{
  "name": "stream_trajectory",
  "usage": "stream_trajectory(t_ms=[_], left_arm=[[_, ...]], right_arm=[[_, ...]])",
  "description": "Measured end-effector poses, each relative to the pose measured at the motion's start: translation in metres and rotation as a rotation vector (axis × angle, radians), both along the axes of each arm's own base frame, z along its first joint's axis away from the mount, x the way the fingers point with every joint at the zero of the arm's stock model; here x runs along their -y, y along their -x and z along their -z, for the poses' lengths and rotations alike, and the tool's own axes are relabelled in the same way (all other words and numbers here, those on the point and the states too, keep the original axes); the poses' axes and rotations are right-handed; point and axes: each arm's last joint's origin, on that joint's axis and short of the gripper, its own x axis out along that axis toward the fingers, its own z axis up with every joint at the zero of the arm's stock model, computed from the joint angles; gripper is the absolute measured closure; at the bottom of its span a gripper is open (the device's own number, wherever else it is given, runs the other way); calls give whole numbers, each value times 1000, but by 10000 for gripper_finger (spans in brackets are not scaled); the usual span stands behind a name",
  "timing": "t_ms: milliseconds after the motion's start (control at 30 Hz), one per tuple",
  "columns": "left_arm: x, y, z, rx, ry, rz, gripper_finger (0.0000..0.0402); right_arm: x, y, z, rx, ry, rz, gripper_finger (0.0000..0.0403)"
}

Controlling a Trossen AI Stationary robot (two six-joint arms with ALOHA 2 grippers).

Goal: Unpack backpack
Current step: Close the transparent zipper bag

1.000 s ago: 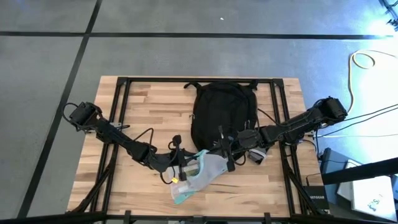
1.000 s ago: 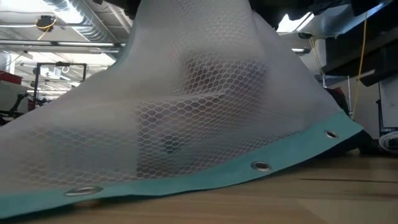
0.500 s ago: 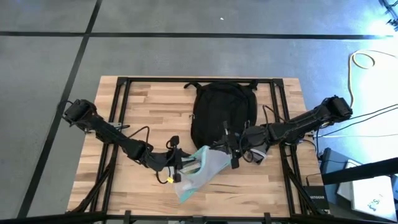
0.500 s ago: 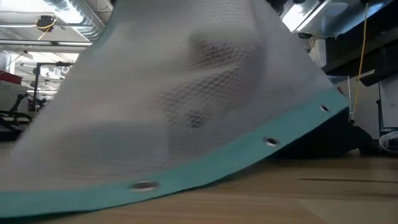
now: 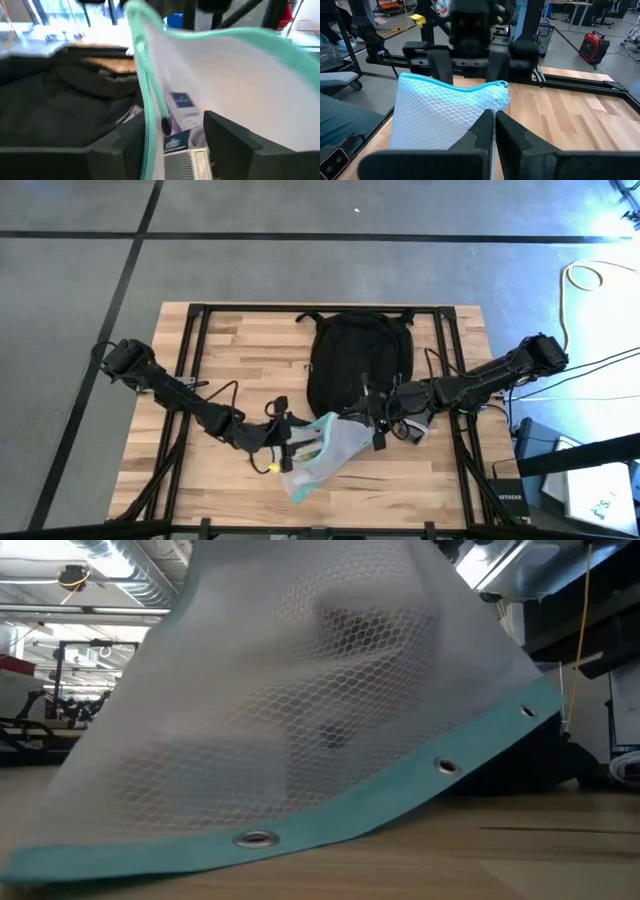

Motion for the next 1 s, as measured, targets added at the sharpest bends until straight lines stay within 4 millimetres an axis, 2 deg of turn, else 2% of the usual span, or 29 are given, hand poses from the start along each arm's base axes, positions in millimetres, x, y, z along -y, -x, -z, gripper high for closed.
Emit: stream_trajectory(t_ms=[133,200,367,567,733,1000], left_arm=[[9,16,-12,12,-276,-235,235],[11,22,-17,11,-329,-294,238],[25,29,-21,62,-251,-180,240],[27,14,4,27,-166,-119,261],[18,1,19,1,-120,-145,277],[-8,-18,21,-15,46,-36,268]], right_arm=[[0,0,0,-4,-3,1,403],[0,0,1,-12,-20,-4,403],[0,0,1,-13,-23,-7,403],[-1,0,0,-5,-26,-10,403],[-1,0,1,-7,-28,-14,403],[-1,0,1,-9,-29,-14,403]])
